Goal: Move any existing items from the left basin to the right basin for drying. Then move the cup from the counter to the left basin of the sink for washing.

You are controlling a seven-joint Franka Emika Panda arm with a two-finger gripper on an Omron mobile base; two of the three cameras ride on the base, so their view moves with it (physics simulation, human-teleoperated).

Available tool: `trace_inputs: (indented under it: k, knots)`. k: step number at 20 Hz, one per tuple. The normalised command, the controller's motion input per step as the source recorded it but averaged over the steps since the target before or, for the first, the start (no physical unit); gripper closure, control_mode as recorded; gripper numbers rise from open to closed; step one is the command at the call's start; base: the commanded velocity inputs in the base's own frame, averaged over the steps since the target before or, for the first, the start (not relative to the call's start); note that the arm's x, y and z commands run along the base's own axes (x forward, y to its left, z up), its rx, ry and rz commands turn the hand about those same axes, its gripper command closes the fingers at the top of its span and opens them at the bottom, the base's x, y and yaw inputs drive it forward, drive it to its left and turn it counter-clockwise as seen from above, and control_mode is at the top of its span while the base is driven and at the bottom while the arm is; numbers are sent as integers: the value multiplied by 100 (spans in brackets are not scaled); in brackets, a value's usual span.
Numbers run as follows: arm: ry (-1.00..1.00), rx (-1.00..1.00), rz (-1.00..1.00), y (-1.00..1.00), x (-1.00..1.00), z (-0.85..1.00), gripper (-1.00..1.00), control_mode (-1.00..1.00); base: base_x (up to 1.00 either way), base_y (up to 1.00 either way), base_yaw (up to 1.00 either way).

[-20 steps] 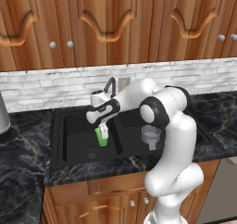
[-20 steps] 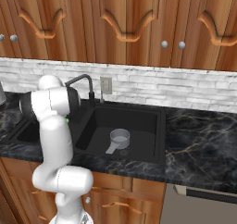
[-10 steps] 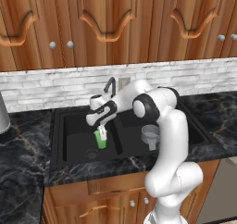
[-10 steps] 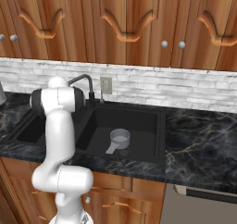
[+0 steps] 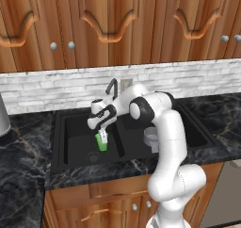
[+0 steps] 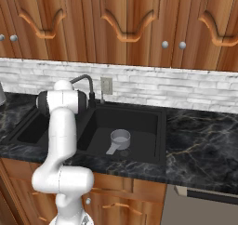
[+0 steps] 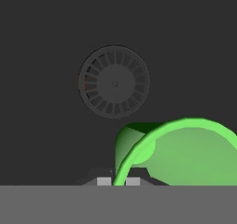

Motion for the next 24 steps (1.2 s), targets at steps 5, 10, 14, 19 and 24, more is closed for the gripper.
trace_inputs:
  k: [5,10,14,19,24]
  knots:
    - [0,0,0,1,26,-29,100,-100,0,0,0]
    - [0,0,0,1,14,-25,100,-100,0,0,0]
    - [0,0,0,1,0,-16,100,-100,0,0,0]
    - [0,0,0,1,-6,-3,-100,-100,0,0,0]
    - [0,0,-2,2,-10,0,-100,-100,0,0,0]
